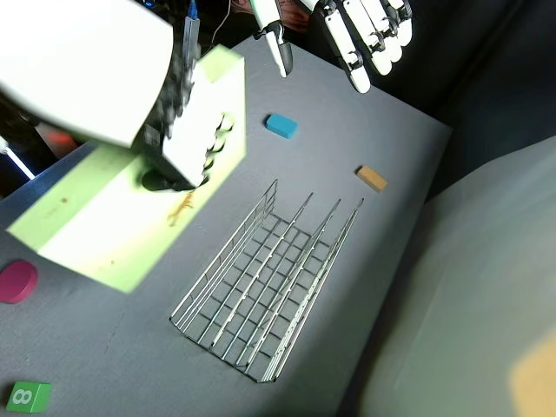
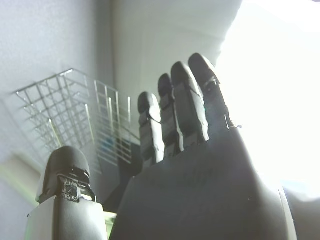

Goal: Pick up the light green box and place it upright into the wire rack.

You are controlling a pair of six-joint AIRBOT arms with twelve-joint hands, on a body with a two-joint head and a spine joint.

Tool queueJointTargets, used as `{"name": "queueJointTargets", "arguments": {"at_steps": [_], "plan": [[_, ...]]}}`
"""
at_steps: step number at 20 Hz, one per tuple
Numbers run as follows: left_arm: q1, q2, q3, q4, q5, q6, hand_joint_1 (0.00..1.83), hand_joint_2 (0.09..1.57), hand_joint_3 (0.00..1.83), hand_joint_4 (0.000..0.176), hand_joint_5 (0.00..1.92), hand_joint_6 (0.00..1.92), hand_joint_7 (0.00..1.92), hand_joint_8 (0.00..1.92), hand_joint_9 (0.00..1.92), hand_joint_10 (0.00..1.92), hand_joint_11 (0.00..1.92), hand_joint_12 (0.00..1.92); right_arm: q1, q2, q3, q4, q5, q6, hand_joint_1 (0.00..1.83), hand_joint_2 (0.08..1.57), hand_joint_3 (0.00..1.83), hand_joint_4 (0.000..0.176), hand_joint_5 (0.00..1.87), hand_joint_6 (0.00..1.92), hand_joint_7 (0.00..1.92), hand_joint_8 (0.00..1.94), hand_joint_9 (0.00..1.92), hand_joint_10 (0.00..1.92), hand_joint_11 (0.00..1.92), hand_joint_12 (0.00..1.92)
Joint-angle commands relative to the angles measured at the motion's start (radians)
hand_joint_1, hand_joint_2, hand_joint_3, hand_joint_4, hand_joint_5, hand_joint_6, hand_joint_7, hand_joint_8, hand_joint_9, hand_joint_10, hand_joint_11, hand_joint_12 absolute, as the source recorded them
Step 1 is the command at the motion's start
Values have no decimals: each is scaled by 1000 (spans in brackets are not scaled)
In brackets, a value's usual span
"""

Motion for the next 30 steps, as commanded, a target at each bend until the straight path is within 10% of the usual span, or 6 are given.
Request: {"name": "queueJointTargets", "arguments": {"at_steps": [1, 30], "plan": [[-14, 2, -5, 66, -38, 7, 209, 1190, 4, 86, 321, 5, 271, 2, 263, 0, 0, 642, 23, -1, 2, -101, 43, 0, 1224, 1137, 1, 0, 916, 966, 979, 1167, 880, 1103, 771, 1489], [-29, 0, -13, 65, -11, -10, 112, 1264, 5, 86, 326, 0, 260, 0, 251, 0, 0, 639, -111, -201, 257, -345, 134, 98, 1223, 1140, 0, 0, 905, 982, 981, 1170, 880, 1140, 750, 1499]]}}
